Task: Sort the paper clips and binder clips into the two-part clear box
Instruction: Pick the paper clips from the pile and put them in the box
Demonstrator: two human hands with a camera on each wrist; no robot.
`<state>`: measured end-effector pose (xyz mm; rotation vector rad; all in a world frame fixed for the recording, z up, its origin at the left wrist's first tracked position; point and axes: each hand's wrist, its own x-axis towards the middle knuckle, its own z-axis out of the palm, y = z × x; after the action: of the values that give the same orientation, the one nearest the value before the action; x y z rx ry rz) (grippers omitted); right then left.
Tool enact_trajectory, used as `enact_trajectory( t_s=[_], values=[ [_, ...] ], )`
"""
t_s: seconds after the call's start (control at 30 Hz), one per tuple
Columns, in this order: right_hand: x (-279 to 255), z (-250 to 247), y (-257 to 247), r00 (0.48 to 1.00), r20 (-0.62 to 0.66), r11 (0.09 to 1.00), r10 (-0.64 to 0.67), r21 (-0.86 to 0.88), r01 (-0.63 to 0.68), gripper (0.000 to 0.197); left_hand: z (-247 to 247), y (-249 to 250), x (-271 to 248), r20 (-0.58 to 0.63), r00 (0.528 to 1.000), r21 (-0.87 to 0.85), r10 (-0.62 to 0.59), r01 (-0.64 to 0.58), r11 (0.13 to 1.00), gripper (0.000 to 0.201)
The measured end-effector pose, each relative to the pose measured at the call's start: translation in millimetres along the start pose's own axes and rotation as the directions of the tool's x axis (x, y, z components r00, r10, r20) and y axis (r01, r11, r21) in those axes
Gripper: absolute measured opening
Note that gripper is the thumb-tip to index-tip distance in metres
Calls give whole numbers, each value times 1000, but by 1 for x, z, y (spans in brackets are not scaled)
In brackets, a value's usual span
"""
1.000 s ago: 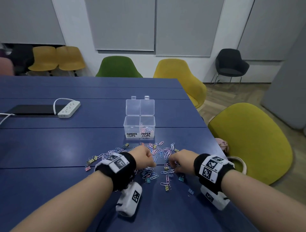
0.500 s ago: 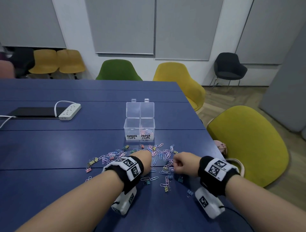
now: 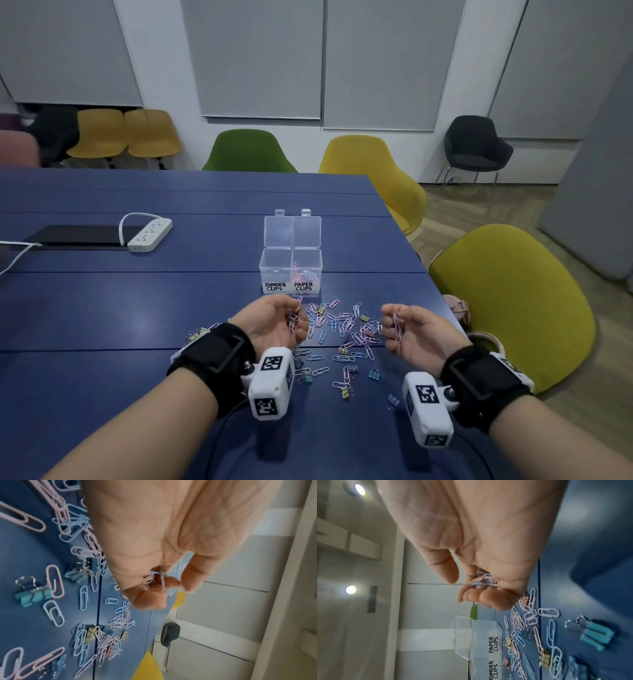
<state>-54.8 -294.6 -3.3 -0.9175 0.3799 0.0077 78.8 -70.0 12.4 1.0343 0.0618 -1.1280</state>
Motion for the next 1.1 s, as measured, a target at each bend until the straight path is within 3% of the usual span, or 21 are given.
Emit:
enact_trajectory(
  t_s=[0.07, 0.1, 0.17, 0.2, 0.27, 0.33, 0.37, 0.4, 0.43, 0.47, 0.53, 0.57, 0.67, 0.73, 0.93, 1.1],
  values=[
    [2, 3, 0, 999, -40, 999, 36, -17, -37, 12, -1, 0, -1, -13, 999, -83, 35, -36, 996, 2],
    [3, 4, 0, 995, -77, 994, 55, -87, -61, 21, -2, -1, -1, -32, 999, -108, 43, -46, 993, 5],
    [7, 9, 0, 981, -189, 921, 32, -376, -102, 32, -5, -3, 1, -49, 998, -114, 34, -39, 993, 8],
    [10, 10, 1, 972, -234, 810, -26, -575, -116, 31, -5, -3, 2, -57, 998, -105, 19, -25, 994, 8],
    [15, 12, 0, 967, -205, 402, -153, -907, -128, 29, -2, -3, 4, -82, 996, -53, -21, 17, 998, 7],
    [19, 16, -3, 979, -111, -25, -171, -993, -117, 20, 0, -4, 9, -146, 988, 84, -42, 55, 995, 15],
    [19, 21, -4, 983, -100, -183, -153, -975, -128, 14, 0, -4, 12, -182, 983, 194, -30, 66, 979, 22],
    [19, 25, -4, 984, -105, -303, -142, -942, -144, 18, 2, -5, 16, -218, 976, 356, 12, 68, 932, 25],
    [19, 27, -4, 985, -110, -393, -135, -906, -155, 26, 5, -6, 17, -235, 969, 568, 77, 73, 820, 27],
    [22, 28, -3, 984, -122, -449, -127, -878, -167, 32, 8, -6, 19, -234, 963, 775, 136, 100, 624, 30],
    [24, 31, -3, 984, -142, -500, -105, -848, -176, 37, 18, -6, 27, -172, 959, 974, 226, 132, 184, 36],
    [27, 31, -3, 984, -146, -499, -99, -848, -176, 36, 24, -6, 32, -151, 954, 989, 258, 143, 49, 35],
    [35, 31, -1, 986, -144, -460, -82, -873, -165, 25, 40, -7, 46, -116, 943, 958, 311, 189, -217, 24],
    [39, 30, 3, 990, -128, -445, -63, -884, -143, 19, 45, -9, 55, -132, 948, 905, 289, 234, -354, 29],
    [42, 27, 5, 993, -116, -443, -22, -890, -113, 15, 39, -12, 82, -189, 957, 825, 221, 277, -493, 35],
    [41, 32, 6, 998, -67, -481, -5, -875, -61, 17, 21, -18, 122, -284, 941, 779, 182, 337, -529, 38]
  ],
)
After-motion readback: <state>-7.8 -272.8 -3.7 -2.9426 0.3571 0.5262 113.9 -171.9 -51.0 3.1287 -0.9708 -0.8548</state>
